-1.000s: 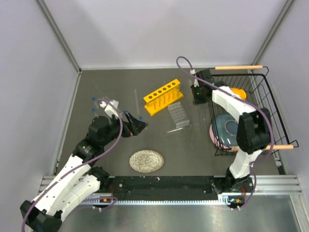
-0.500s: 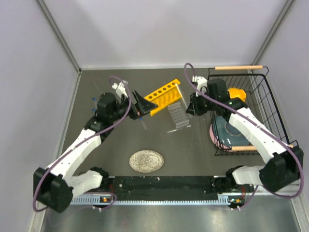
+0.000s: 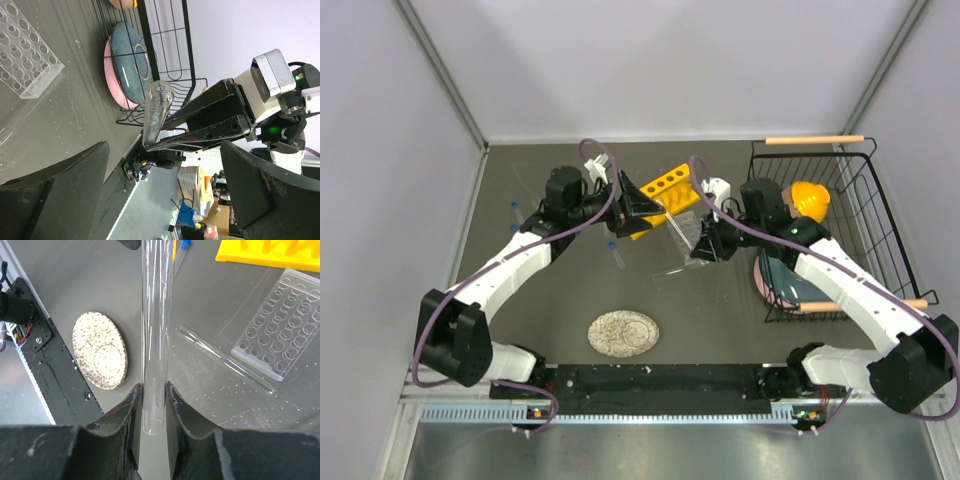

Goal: Organize the chemistry lab equipment

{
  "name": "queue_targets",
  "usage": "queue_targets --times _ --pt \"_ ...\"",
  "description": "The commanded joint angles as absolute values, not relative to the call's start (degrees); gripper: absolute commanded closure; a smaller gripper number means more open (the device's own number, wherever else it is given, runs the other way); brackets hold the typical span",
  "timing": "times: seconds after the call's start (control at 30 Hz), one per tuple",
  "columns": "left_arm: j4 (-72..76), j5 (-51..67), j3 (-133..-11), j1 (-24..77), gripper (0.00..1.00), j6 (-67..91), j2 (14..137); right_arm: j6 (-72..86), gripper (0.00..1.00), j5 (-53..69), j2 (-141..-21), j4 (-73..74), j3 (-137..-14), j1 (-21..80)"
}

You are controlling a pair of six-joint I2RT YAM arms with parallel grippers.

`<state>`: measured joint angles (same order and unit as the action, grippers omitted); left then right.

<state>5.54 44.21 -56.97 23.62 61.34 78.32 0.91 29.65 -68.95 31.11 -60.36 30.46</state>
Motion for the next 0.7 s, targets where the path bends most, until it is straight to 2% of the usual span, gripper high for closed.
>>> queue_targets --times 0.0,0.27,0.67 --pt "4.76 46.76 -61.43 23.47 0.04 58.38 78.92 -1.58 0.82 32.25 -67.32 29.27 -60.82 31.82" --pt "-9.39 43.16 -66.00 23.47 0.23 49.32 81.03 -2.90 0.82 33.40 -67.15 30.41 -60.56 33.31" --pt "-11.87 44.56 -68.20 23.99 0.36 47.02 81.83 -4.74 0.82 34.63 -68.47 31.73 -60.82 35.07"
